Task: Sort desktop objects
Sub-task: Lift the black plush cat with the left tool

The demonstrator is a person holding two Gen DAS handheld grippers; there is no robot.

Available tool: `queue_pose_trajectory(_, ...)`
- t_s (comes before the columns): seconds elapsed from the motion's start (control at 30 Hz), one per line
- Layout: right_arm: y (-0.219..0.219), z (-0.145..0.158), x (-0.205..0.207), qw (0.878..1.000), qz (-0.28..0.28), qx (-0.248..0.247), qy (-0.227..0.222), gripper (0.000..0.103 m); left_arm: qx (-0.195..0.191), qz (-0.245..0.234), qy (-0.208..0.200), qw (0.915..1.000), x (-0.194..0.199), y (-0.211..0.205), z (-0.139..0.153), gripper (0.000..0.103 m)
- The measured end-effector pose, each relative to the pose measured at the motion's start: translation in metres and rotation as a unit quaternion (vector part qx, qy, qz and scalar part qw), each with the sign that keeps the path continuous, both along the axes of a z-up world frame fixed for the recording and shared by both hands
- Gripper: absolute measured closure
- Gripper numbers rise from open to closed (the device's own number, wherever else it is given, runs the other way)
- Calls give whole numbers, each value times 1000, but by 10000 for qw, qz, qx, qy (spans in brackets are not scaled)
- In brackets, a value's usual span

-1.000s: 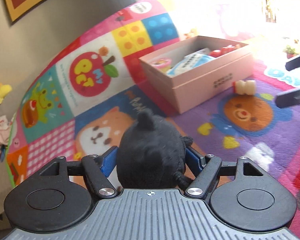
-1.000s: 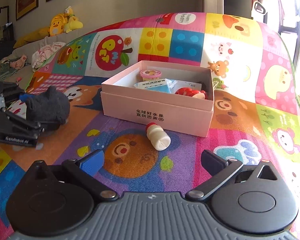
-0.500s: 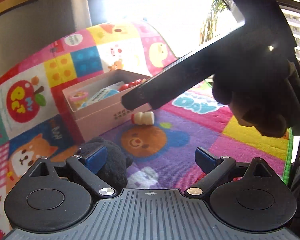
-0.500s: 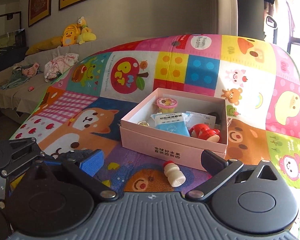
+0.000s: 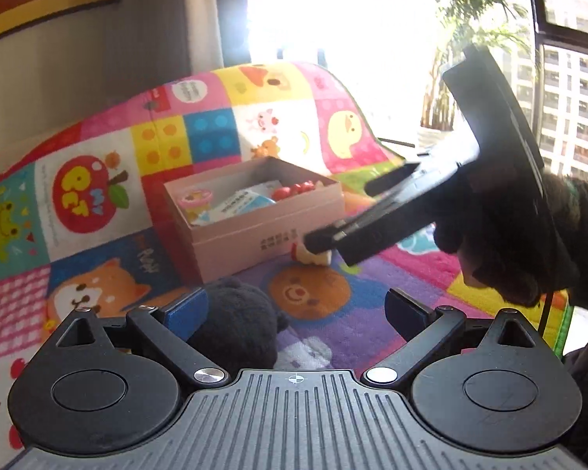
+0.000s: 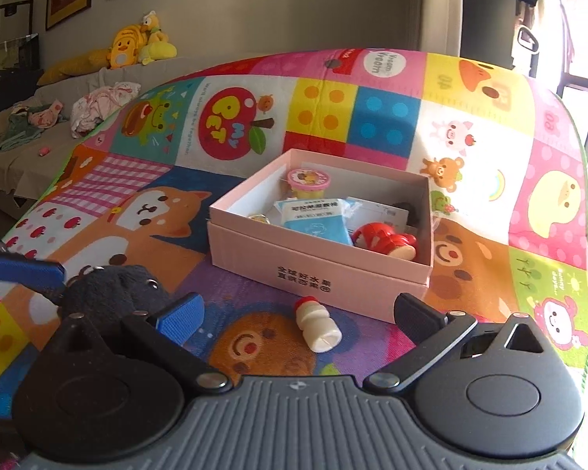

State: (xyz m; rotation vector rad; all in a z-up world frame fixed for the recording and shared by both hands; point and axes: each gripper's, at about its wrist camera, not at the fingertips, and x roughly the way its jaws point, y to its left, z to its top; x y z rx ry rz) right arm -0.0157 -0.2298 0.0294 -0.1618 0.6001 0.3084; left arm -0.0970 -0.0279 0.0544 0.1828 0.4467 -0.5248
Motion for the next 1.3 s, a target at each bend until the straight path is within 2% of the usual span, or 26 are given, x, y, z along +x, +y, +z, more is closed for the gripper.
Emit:
queue_pose_trajectory(0.1, -12, -12, 2, 9995, -227, -33, 208, 0, -436, 527, -296, 9972, 2, 18, 22, 1)
queue_pose_trajectory(0.2, -17, -22, 1, 9989, -320, -39, 334, 0, -493, 1068, -456, 9920, 7, 33, 29, 0)
queue_pose_trajectory(0.4, -13, -26, 5, 9989, -352, -38, 301, 0, -722, 1747, 197, 9818, 18, 65, 9, 0)
queue_pose_trajectory(0.53, -6, -34, 17, 9974, -561, -347, 298, 0, -712, 1508, 755, 9831, 21, 60, -18, 0)
queue_pose_trajectory(0.67, -13, -43, 34, 9942, -816, -524, 474, 0, -541, 1138, 1044, 9865, 19, 36, -43, 0)
queue_pose_trajectory(0.77, -19, -48, 41, 9911, -1032, -652, 529, 0, -528, 1153, 1194, 9847, 25, 26, -56, 0)
queue_pose_trajectory(0.9, -27, -48, 42, 9827, -1522, -1025, 243, 0, -592, 1347, 1349, 9799, 34, 24, -63, 0)
queue_pose_trajectory(1.0, -31, -40, 36, 9889, -1284, -677, 331, 0, -747, 1458, 1424, 9762, 37, 30, -64, 0)
queue_pose_trajectory(1.1, -22, -33, 30, 9966, -583, -303, 501, 1, -767, 1463, 1420, 9760, 36, 30, -63, 0)
queue_pose_trajectory(1.13, -18, -32, 29, 9974, -397, -241, 552, 7, -746, 1470, 1413, 9761, 36, 29, -64, 0)
queue_pose_trajectory(1.17, -12, -32, 31, 9974, -273, -250, 621, 14, -719, 1477, 1403, 9764, 36, 27, -63, 0)
queue_pose_trajectory(1.23, -5, -35, 36, 9967, -305, -420, 632, 17, -699, 1471, 1389, 9768, 35, 27, -63, 0)
queue_pose_trajectory(1.3, -2, -39, 44, 9937, -647, -754, 527, 18, -689, 1497, 1353, 9770, 34, 26, -62, 0)
